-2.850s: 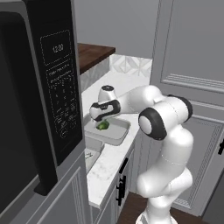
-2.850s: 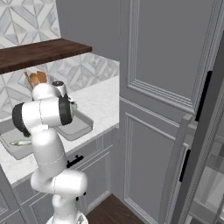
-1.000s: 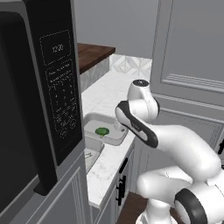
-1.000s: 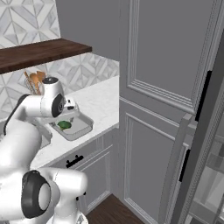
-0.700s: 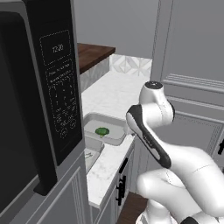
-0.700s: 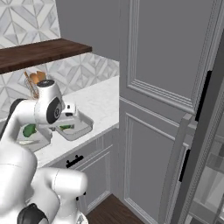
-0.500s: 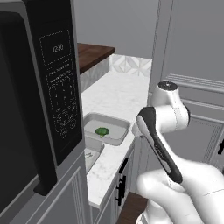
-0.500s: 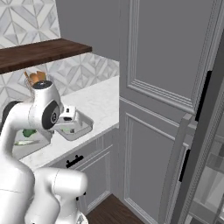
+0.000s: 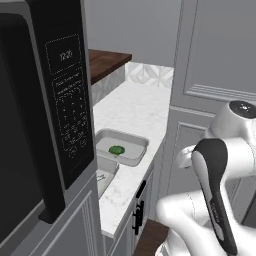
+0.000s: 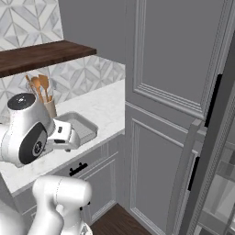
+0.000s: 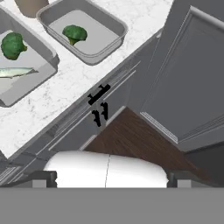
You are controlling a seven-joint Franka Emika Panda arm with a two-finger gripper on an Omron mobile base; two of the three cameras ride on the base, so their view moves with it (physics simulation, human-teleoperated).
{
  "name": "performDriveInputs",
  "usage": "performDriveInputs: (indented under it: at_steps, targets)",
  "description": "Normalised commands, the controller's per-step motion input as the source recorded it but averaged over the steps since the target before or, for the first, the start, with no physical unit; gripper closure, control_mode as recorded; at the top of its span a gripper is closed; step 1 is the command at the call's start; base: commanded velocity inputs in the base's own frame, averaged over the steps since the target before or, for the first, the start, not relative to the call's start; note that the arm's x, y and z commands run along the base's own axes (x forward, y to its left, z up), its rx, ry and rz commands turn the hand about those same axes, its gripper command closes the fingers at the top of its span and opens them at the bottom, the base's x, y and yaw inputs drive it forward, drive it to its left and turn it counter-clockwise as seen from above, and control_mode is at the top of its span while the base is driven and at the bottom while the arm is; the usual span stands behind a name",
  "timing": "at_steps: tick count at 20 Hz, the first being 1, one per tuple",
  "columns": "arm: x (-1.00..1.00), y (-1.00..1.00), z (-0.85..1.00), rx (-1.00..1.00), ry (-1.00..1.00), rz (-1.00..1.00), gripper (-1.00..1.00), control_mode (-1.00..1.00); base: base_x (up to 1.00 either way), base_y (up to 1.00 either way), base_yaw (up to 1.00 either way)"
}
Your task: Place one broccoli and one fish in each tupperware on the nearby counter, to pack two identical lunches.
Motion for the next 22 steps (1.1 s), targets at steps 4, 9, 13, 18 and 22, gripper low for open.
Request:
performDriveInputs:
  at_steps: [4, 9, 13, 18, 22]
  targets:
    - [-0.64, 0.0, 0.35, 0.0, -0.12, 0.0, -1.0, -1.0, 0.0, 0.0, 0.0]
    - [0.0, 0.0, 0.0, 0.0, 0.0, 0.0, -1.0, -1.0, 0.0, 0.0, 0.0]
    - [0.0, 0.0, 0.0, 0.0, 0.0, 0.0, -1.0, 1.0, -0.45, 0.0, 0.0]
    - [0.0, 0.0, 0.0, 0.0, 0.0, 0.0, -1.0, 1.0, -1.0, 0.0, 0.0]
    - [0.0, 0.0, 0.0, 0.0, 0.0, 0.0, -1.0, 1.0, -1.0, 0.0, 0.0]
